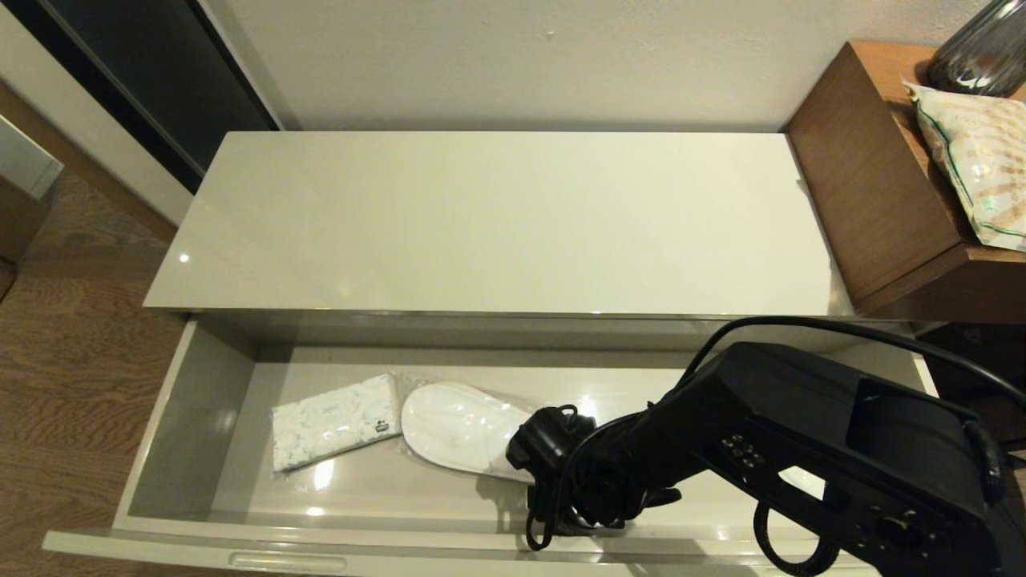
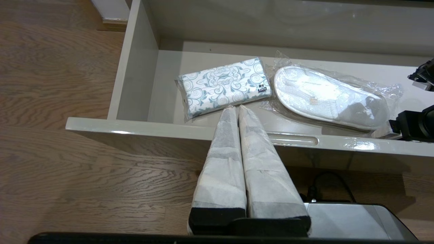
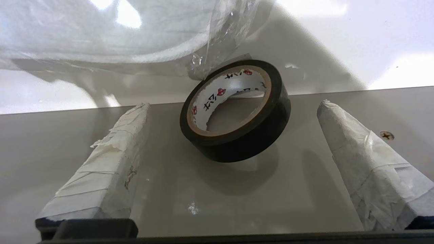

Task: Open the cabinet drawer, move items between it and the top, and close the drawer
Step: Take out the adhesive tape from the drawer

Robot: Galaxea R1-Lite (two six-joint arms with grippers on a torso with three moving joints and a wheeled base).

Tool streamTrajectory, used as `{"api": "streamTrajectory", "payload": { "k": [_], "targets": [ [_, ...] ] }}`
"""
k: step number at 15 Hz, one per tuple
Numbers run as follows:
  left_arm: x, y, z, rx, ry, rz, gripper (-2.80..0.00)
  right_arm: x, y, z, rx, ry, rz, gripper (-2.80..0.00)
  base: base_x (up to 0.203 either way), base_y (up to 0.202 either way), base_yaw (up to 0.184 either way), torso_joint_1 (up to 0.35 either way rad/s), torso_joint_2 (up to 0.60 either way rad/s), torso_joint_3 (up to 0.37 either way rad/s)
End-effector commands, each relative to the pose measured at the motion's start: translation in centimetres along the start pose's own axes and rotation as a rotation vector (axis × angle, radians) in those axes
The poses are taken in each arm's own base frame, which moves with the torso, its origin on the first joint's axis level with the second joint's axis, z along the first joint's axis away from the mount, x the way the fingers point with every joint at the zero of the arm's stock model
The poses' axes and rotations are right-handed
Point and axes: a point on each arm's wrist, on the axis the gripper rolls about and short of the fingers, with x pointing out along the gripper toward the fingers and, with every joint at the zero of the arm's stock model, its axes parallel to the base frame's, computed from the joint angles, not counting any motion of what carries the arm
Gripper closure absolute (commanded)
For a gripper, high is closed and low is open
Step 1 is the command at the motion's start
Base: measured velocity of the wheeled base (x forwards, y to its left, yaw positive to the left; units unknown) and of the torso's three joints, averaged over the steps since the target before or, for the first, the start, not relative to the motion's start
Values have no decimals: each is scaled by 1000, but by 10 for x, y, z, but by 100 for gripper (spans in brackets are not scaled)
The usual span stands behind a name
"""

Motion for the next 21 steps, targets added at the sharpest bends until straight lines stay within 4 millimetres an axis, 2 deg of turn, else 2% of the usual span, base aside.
{"api": "streamTrajectory", "payload": {
  "k": [1, 21],
  "targets": [
    [0, 0, 0, -1, 2, 1, 0, 1, 0, 0, 4, -1, -2, -280, 0, 0, 0, 0, 0, 0],
    [0, 0, 0, -1, 2, 1, 0, 5, 1, 0, 11, 2, -3, -280, 0, 0, 0, 0, 0, 0]
  ]
}}
